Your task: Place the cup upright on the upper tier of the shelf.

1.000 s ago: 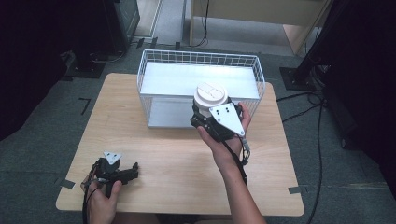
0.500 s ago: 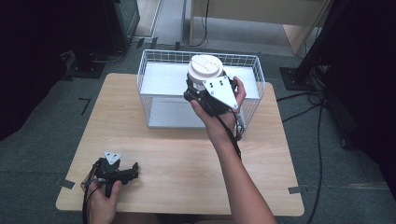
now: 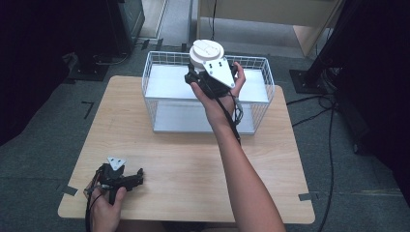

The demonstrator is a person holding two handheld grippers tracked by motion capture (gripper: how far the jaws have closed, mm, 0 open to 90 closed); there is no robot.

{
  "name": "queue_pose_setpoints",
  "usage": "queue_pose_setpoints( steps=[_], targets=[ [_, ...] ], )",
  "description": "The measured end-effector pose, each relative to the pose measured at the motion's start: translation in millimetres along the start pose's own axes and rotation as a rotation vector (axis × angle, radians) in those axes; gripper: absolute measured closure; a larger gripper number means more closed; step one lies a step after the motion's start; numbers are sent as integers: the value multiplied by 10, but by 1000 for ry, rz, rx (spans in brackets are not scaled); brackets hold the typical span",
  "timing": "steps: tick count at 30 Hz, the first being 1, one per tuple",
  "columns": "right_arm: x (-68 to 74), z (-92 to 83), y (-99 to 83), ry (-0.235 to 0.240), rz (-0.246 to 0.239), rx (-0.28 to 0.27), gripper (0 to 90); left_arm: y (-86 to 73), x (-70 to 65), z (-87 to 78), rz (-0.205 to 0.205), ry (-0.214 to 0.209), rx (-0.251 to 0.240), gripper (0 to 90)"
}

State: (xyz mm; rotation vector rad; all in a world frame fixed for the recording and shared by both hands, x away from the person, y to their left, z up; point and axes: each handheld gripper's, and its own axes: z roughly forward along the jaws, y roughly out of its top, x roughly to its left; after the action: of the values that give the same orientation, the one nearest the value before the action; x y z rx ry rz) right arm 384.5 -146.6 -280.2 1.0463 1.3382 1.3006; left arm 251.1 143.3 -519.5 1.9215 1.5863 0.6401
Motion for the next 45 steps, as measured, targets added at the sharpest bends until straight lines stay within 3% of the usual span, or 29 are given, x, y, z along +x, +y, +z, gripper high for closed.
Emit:
queue_pose_setpoints(
  steps=[10, 20, 26, 29, 33, 37, 45],
  targets=[
    [32, 325, -29, 4, 9, 21, 152, -1, -1, 1, 0, 0, -1, 0],
    [-71, 553, -46, -18, 82, 34, 150, 0, 0, 0, 0, 0, 0, 0],
    [-141, 544, -41, 6, 89, 51, 128, 0, 0, -1, 0, 0, 1, 0],
    [-174, 523, -20, 29, 100, 57, 38, 0, 0, 0, 0, 0, 1, 0],
    [-220, 477, -34, 47, 115, 74, 23, 1, 1, 0, 1, -1, 1, 0],
    [-251, 398, -112, 70, 116, 88, 23, 1, 1, 1, 1, -1, 1, 0],
    [-288, 200, -384, 104, 74, 117, 23, 0, 0, 3, 0, 0, -2, 0]
  ],
)
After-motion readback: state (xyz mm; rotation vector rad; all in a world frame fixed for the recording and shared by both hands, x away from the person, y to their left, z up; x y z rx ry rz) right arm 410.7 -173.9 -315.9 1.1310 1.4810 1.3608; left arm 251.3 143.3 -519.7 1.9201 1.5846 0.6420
